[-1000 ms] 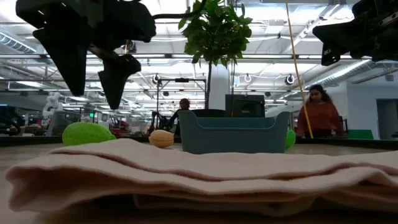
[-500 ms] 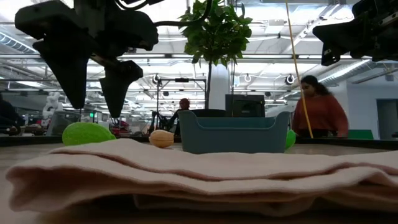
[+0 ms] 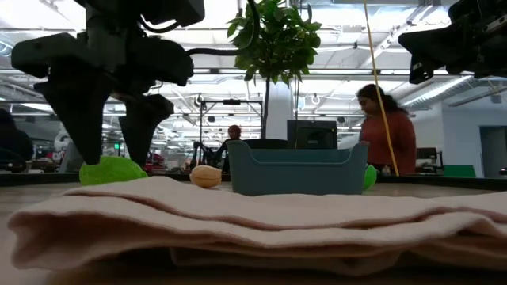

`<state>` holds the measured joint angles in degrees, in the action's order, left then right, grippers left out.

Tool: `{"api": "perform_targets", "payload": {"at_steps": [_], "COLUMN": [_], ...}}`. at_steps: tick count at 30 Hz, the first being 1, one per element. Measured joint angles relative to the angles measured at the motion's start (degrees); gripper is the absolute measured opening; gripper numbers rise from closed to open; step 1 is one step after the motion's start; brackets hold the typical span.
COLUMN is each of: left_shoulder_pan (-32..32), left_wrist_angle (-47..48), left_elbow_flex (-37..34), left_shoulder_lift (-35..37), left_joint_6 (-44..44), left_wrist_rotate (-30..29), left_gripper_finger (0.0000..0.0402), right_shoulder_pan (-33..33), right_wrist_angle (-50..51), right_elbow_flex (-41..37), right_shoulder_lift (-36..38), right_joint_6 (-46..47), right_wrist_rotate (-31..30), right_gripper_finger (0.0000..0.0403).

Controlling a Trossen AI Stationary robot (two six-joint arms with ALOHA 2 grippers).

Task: Pick and placing Produce into tupperware
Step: Put the green melon into the blue bin

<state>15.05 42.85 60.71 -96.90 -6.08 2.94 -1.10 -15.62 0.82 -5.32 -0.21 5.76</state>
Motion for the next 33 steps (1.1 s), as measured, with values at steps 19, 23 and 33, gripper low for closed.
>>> {"api": "perform_targets", "payload": {"at_steps": [19,23,33], "left_shoulder_pan": [0.0,0.0,0.0], "left_wrist_angle": [-7.1,-6.9,-6.9], "left_elbow_flex": [-6.2,-6.2,-6.2], "left_shoulder_lift": [0.0,0.0,0.1], "left_joint_6": [1.3,1.4,1.4], "left_wrist_rotate": [-1.8,-2.0,-1.9], "left_gripper_finger": [0.036,0.0348,0.0244], "right_shoulder_pan": [0.0,0.0,0.0], "right_wrist_angle": [0.0,0.0,0.0], "right_elbow_flex": [0.0,0.0,0.0], "right_shoulder_lift": [0.0,0.0,0.0], "right_joint_6": [0.0,0.0,0.0], "right_wrist_rotate": [0.0,0.0,0.0], "right_gripper_finger": [0.0,0.0,0.0]}}
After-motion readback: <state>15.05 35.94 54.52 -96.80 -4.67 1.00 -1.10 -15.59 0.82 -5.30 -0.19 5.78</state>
